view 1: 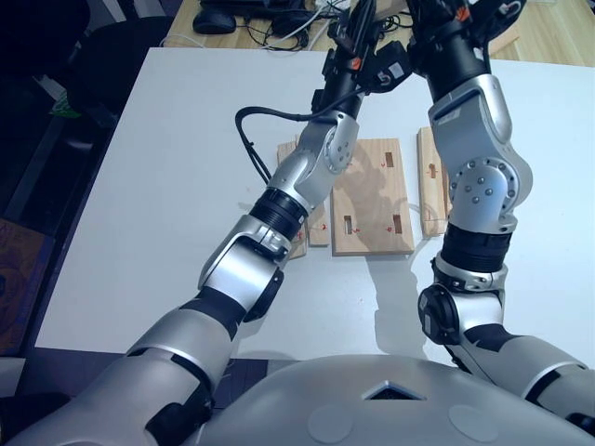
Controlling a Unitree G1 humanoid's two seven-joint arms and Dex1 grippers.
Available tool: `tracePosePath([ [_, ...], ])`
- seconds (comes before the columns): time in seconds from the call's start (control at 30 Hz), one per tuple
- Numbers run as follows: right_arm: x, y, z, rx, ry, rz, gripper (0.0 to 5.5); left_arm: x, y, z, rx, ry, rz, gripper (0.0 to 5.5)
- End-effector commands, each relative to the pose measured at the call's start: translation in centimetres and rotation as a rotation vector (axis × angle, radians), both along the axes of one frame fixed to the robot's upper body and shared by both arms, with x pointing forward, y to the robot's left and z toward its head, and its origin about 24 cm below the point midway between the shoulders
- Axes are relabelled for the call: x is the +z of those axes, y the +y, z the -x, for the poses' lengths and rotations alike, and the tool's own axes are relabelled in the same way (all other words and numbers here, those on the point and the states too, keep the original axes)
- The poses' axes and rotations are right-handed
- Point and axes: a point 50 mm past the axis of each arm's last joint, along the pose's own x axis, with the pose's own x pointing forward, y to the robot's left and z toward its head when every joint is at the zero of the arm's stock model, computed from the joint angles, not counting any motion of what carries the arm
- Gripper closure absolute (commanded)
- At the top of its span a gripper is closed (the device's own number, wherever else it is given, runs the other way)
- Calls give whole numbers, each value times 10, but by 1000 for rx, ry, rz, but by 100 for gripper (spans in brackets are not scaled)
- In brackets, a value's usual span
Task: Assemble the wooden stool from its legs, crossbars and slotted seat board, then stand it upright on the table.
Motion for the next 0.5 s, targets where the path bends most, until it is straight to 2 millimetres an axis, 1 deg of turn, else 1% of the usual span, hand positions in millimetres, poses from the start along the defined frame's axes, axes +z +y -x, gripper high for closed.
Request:
tracePosePath([
  [0.03, 16, 12, 1, 37, -41, -43, 410, -1, -3, 2, -13, 0, -9, 510],
  [0.17, 16, 11, 0, 26, -38, -43, 476, 0, -3, 2, -15, -6, -9, 510],
  [0.5, 17, 9, -1, 23, -34, -65, 479, 5, -7, 5, -21, -28, 2, 510],
])
